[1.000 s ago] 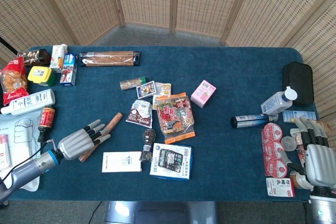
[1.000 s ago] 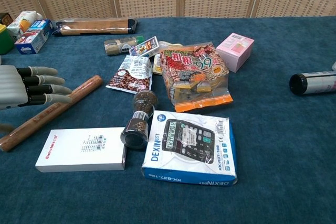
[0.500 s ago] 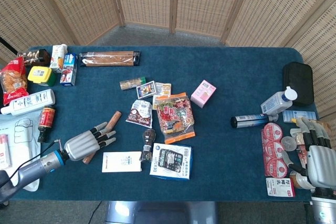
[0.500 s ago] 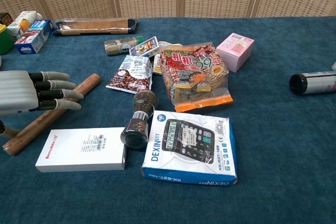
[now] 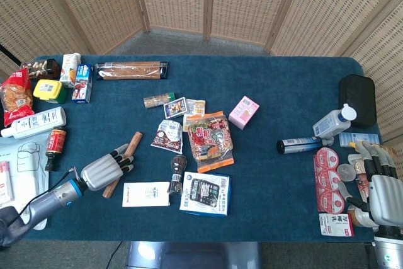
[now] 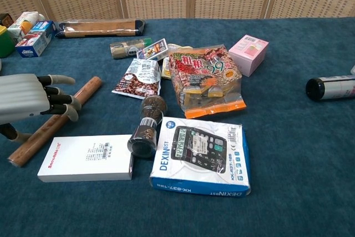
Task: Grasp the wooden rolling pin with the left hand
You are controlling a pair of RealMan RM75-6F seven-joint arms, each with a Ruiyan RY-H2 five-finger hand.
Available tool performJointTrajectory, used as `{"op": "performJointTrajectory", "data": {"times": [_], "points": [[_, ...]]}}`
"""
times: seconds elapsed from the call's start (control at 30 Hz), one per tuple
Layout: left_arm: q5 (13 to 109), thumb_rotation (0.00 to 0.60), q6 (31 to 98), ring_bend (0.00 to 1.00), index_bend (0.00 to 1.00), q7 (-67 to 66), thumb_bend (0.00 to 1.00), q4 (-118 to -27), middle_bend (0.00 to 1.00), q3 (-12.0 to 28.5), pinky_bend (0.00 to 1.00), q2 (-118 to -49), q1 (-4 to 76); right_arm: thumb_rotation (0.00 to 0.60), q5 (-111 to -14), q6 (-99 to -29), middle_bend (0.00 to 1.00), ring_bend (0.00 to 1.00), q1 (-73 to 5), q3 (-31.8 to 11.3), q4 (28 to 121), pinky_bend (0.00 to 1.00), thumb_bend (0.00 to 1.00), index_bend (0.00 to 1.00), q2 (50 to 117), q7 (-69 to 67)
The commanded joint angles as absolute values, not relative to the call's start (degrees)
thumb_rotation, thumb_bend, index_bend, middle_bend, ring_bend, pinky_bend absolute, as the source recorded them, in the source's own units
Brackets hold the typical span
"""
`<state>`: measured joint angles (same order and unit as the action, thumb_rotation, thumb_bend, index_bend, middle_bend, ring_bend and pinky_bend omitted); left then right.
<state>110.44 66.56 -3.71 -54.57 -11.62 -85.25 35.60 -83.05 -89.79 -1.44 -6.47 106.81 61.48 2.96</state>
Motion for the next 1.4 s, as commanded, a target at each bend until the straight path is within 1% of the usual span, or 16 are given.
{"op": "performJointTrajectory", "data": {"times": [0.03,0.17,0.23,0.27,0.4,0.47,0.6,0.77,1.1,1.17,1.3,1.4], "points": [[110.24,0.6,66.05,0.31,0.29,-4.01,0.26,-54.63,0.25,-11.64,0.09,-85.56,36.05,0.59,-83.05,-89.84,0.06,0.0,-1.41,-6.51,106.92,0.0,0.32,0.0,61.42,3.01],[109.52,0.6,66.39,0.35,0.27,-3.86,0.26,-54.63,0.26,-11.31,0.15,-85.43,36.2,0.591,-83.06,-90.17,0.06,0.0,-1.2,-6.56,107.02,0.0,0.32,0.0,61.29,3.04],[109.14,0.6,66.64,0.36,0.28,-3.44,0.27,-54.55,0.26,-11.25,0.18,-85.34,36.17,0.59,-83.04,-90.32,0.06,0.0,-1.09,-6.6,106.99,0.0,0.32,0.0,61.26,2.92],[109.14,0.6,66.71,0.37,0.29,-3.4,0.27,-54.45,0.27,-11.34,0.21,-85.32,36.18,0.59,-83.04,-90.35,0.06,0.0,-1.06,-6.61,106.96,0.0,0.32,0.0,61.26,2.85],[109.31,0.6,66.92,0.49,0.38,-3.09,0.34,-54.26,0.36,-11.95,0.39,-85.41,36.17,0.59,-83.17,-90.35,0.06,0.0,-1.04,-6.61,106.89,0.0,0.32,0.0,61.3,2.69],[109.22,0.6,67.2,0.57,0.44,-2.82,0.38,-54.15,0.44,-12.09,0.48,-85.55,36.06,0.59,-83.26,-90.31,0.06,0.0,-1.05,-6.59,106.88,0.0,0.32,0.0,61.3,2.69],[108.85,0.6,66.83,0.67,0.5,-2.84,0.42,-54.41,0.55,-12.28,0.57,-85.31,36.15,0.589,-83.36,-90.36,0.06,0.0,-1.1,-6.72,106.98,0.0,0.32,0.0,61.24,2.73],[107.99,0.6,66.95,0.74,0.55,-2.9,0.45,-55.59,0.6,-12.03,0.66,-84.49,36.09,0.591,-83.55,-90.66,0.07,0.0,-0.93,-6.73,106.98,0.0,0.32,0.0,61.24,2.55],[105.63,0.6,68.44,0.81,0.6,-2.5,0.51,-58.78,0.66,-10.68,0.74,-82.03,35.35,0.592,-84.12,-91.38,0.07,0.0,-0.6,-6.78,106.8,0.0,0.32,0.0,61.2,2.11],[104.91,0.6,69.3,0.83,0.61,-2.09,0.53,-59.69,0.67,-10.1,0.76,-81.35,34.98,0.591,-84.3,-91.44,0.07,0.0,-0.59,-6.77,106.73,0.0,0.32,0.0,61.23,2.02],[103.18,0.6,71.39,0.89,0.65,-0.46,0.6,-61.56,0.73,-8.68,0.81,-79.97,34.09,0.591,-84.69,-91.57,0.07,0.0,-0.62,-6.79,106.51,0.0,0.32,0.0,61.38,1.76],[101.6,0.6,72.65,0.9,0.66,1.09,0.61,-63.43,0.74,-7.45,0.83,-78.42,33.48,0.591,-84.91,-91.6,0.07,0.0,-0.67,-6.83,106.3,0.0,0.32,0.0,61.51,1.54]]}}
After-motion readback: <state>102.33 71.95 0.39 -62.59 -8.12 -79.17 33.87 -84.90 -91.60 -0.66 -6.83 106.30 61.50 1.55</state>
